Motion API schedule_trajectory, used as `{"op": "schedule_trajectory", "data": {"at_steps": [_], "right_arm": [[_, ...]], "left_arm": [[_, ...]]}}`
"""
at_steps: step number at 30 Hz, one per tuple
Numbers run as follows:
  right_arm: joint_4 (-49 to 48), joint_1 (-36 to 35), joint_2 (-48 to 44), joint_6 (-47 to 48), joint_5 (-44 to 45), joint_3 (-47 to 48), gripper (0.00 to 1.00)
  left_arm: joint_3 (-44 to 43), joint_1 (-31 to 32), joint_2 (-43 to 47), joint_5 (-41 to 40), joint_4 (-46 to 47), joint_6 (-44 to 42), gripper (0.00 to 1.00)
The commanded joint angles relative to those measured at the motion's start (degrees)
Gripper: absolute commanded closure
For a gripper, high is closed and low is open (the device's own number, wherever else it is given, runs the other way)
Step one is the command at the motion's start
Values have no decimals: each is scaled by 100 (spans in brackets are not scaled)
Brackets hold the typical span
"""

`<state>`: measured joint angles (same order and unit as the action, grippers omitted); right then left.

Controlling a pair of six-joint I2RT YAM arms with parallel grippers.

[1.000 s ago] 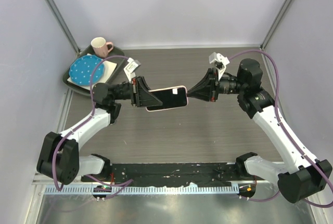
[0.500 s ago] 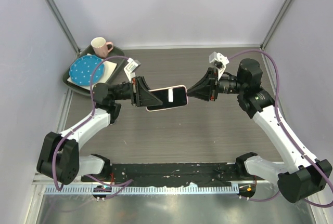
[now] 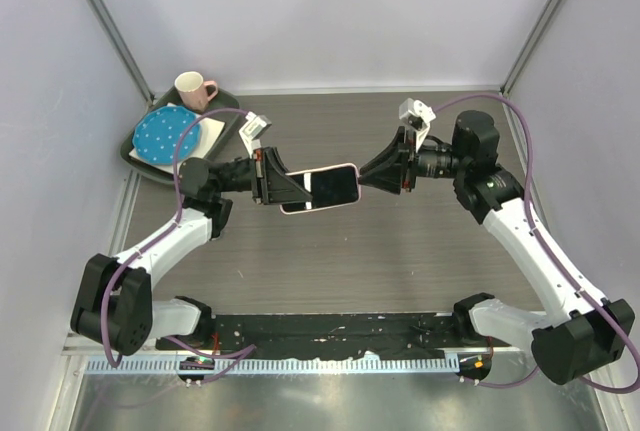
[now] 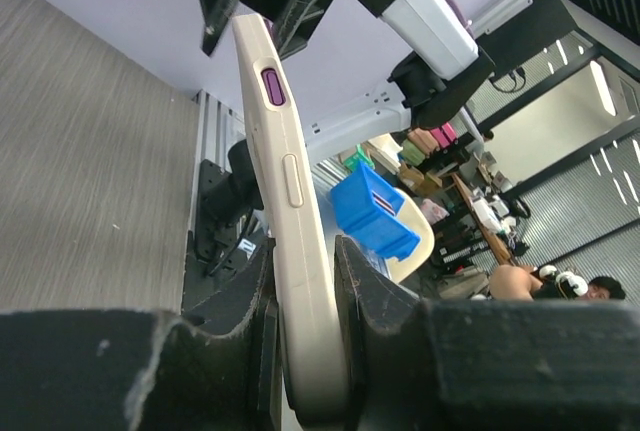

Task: Take the phone out of the phone case
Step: Remove the phone case from the phone.

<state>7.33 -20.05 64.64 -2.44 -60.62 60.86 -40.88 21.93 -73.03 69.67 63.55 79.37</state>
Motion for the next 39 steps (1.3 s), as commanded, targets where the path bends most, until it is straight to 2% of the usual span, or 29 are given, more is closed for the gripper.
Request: {"op": "schedule_trajectory", "data": {"at_steps": [1,3,6,10,11,12,15,16,18,19,20,24,39], "right_arm": [[-196,-192,427,87,386,-320,61],[-407,-201,348,-89,-61,-399,55],[-705,-192,295,-414,-519,-505,53],[-2048,-192,224,-1511,-1135,-969,53],[-2861,-192,198,-1810,-1171,-1093,53],[-3243,-192,163,-2396,-1197,-1190,53],[-4597,-244,119,-3147,-1321,-1489,63],[-4870,-253,110,-3532,-1303,-1594,74],[-5784,-253,110,-3920,-1277,-1682,79],[-6179,-253,136,-4479,-1259,-1796,86],[-7166,-253,145,-4781,-1190,-1867,87],[-9483,-253,400,-6380,-1128,-2008,92],[-9962,-877,320,-6542,-1277,-1885,98]], "left_arm": [[-491,522,360,90,2496,150,100],[-456,522,343,205,2408,-9,100],[-412,540,316,372,2189,-369,100],[-359,540,281,504,1854,-712,100],[-359,557,281,539,1837,-800,100],[-368,566,281,556,1802,-835,100],[-377,593,246,653,1679,-959,100],[-368,601,220,662,1635,-994,100],[-368,628,193,679,1538,-1090,100],[-359,645,184,688,1512,-1125,100],[-350,646,150,697,1477,-1169,100],[-306,663,44,758,1275,-1398,100],[-341,883,-141,882,1010,-1548,100]]}}
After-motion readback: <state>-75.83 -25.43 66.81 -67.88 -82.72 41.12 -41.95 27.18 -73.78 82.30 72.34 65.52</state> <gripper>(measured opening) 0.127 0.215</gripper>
